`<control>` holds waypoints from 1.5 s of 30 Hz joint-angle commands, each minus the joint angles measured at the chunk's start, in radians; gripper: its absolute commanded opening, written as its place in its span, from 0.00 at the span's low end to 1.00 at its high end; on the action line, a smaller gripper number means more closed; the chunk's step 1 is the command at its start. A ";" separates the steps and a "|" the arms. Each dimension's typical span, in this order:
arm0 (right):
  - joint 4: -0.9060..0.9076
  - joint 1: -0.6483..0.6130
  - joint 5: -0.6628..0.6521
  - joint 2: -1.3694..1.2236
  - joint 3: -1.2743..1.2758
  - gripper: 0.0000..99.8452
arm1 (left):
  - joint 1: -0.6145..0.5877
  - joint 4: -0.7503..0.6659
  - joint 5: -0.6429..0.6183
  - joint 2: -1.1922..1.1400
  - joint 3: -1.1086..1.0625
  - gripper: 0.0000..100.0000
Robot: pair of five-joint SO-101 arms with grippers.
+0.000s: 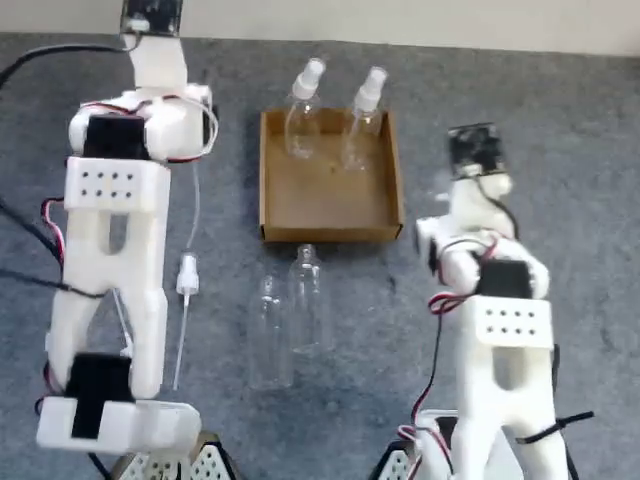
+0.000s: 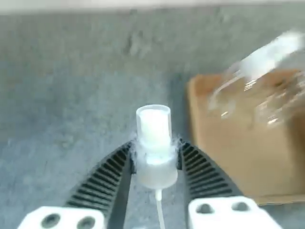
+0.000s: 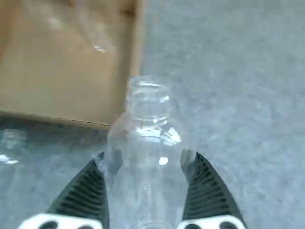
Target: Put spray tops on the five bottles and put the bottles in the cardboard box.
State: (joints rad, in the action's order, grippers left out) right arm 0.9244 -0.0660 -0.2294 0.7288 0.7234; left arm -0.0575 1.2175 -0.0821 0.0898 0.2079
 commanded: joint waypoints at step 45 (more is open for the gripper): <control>-0.456 -0.651 0.061 0.610 0.599 0.00 | 0.363 -0.476 -0.209 1.015 -0.615 0.00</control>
State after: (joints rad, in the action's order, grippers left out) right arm 0.4933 -0.7073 -0.1757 1.3073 1.3326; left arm 0.2263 0.7710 -0.2800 1.1331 -0.4104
